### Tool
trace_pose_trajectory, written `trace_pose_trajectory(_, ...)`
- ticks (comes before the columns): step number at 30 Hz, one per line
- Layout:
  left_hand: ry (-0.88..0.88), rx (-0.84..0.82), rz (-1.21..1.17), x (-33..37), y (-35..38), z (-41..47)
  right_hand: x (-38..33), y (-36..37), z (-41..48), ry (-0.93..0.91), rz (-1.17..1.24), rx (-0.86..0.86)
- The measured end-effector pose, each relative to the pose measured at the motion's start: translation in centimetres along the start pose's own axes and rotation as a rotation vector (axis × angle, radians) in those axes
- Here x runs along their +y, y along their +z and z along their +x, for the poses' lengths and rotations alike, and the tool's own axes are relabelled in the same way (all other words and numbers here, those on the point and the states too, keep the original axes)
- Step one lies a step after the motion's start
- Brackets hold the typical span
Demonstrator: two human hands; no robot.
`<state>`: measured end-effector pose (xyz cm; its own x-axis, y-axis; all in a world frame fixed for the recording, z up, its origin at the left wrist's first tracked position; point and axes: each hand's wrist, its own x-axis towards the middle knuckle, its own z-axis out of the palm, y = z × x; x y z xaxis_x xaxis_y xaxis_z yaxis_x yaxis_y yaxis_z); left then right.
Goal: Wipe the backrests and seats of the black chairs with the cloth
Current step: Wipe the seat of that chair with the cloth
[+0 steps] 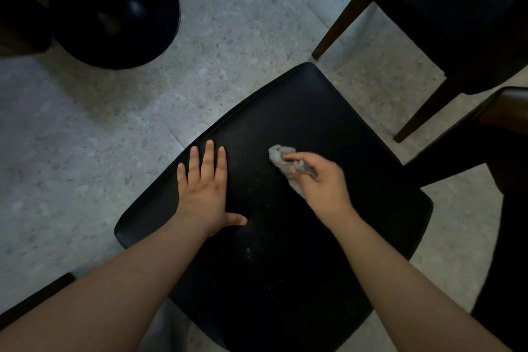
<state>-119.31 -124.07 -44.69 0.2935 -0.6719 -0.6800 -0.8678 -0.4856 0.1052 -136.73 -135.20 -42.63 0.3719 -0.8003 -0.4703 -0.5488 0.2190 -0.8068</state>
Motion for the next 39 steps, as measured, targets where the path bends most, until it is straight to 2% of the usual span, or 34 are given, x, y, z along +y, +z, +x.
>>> trace_pose_trajectory(3, -0.007, -0.006, 0.006, 0.0, -0.1, 0.0, 0.1, -3.5, 1.4, 0.019, 0.032, 0.254)
trace_pose_trajectory(6, -0.006, -0.009, 0.004, 0.1, -0.1, 0.1, 1.3, -6.1, 2.6, 0.094, -0.128, 0.447)
trace_pose_trajectory(9, -0.008, -0.015, 0.001, 0.1, -0.1, 0.1, 1.6, -4.0, 1.8, 0.139, -0.158, 0.420)
trace_pose_trajectory(14, -0.010, -0.002, 0.011, 0.2, -0.3, 0.0, 1.6, -0.9, -1.9, 0.130, -0.034, 0.089)
trace_pose_trajectory(16, -0.009, 0.013, 0.013, 0.3, -0.5, -0.2, 1.5, -2.0, -2.2, 0.139, 0.027, 0.163)
trace_pose_trajectory(18, -0.004, 0.038, 0.004, 0.4, -0.6, -0.6, 1.6, -4.0, -1.6, 0.140, 0.034, 0.368)
trace_pose_trajectory(20, 0.001, 0.058, -0.021, 0.6, -0.8, -0.9, 2.1, -5.5, -0.7, 0.134, -0.075, 0.503)
trace_pose_trajectory(22, 0.014, 0.073, -0.060, 0.8, -0.7, -1.5, 2.6, -5.3, -0.3, 0.170, -0.144, 0.533)
trace_pose_trajectory(25, 0.060, 0.083, -0.104, 1.6, -0.2, -2.8, 3.2, -1.9, -1.9, 0.242, -0.103, 0.327)
trace_pose_trajectory(27, 0.088, 0.079, -0.076, 2.0, 0.2, -3.6, 3.2, -0.1, -4.0, 0.208, -0.051, 0.134)
trace_pose_trajectory(28, 0.089, 0.074, -0.059, 2.1, 0.4, -3.9, 3.2, 0.1, -4.6, 0.175, -0.037, 0.095)
trace_pose_trajectory(29, 0.082, 0.059, -0.052, 2.2, 0.5, -4.1, 3.2, -0.2, -4.9, 0.146, -0.033, 0.112)
trace_pose_trajectory(33, 0.040, 0.015, -0.044, 2.5, 0.9, -4.2, 3.3, -3.6, -4.3, 0.116, -0.050, 0.371)
trace_pose_trajectory(35, 0.029, 0.012, -0.032, 2.8, 1.0, -4.0, 3.9, -5.8, -3.4, 0.105, -0.138, 0.452)
trace_pose_trajectory(39, 0.010, 0.015, -0.030, 3.2, 1.3, -3.9, 4.8, -6.6, -2.9, 0.156, -0.300, 0.468)
